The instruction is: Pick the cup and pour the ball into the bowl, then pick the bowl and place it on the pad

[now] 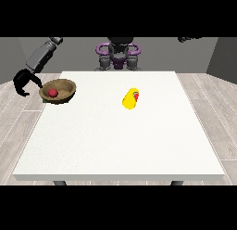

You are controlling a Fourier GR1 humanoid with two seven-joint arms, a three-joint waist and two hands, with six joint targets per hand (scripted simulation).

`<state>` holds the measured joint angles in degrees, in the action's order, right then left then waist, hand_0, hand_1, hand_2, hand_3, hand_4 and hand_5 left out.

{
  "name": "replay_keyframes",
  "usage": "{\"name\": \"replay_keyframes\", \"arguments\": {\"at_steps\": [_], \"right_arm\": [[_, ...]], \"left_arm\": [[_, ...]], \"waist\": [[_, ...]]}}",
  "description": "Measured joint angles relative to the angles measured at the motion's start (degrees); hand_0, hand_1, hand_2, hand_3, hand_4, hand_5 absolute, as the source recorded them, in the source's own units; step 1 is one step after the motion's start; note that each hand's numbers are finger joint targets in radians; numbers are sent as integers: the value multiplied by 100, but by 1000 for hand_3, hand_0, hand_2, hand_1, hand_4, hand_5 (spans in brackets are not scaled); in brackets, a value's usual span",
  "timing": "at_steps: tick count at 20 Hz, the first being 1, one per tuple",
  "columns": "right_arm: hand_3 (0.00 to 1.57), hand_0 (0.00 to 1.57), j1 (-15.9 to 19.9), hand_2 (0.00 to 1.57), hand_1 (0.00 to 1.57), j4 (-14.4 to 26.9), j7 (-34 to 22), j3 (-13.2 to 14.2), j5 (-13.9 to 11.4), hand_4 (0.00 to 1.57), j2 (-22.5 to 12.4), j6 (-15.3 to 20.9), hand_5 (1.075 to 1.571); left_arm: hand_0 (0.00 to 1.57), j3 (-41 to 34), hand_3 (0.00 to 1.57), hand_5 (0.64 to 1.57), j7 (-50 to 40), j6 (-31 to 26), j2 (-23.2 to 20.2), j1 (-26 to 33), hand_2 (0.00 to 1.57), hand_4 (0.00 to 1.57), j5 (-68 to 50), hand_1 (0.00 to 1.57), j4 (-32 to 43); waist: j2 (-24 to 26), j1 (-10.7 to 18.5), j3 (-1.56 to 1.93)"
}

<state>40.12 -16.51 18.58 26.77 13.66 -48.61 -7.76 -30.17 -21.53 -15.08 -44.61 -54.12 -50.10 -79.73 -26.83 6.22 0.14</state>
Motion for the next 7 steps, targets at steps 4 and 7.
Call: {"name": "replay_keyframes", "arguments": {"at_steps": [4,7], "right_arm": [[111,393,68,0,393,66,-133,43,48,0,-161,-217,1397],[409,379,212,120,379,-20,-428,51,119,315,-356,-572,1374]], "left_arm": [[0,-4,0,1566,-66,142,123,272,0,0,-107,0,-274],[0,11,0,1566,-22,71,187,444,0,0,-90,0,-107]], "waist": [[111,-53,-1],[363,-148,-8]]}}
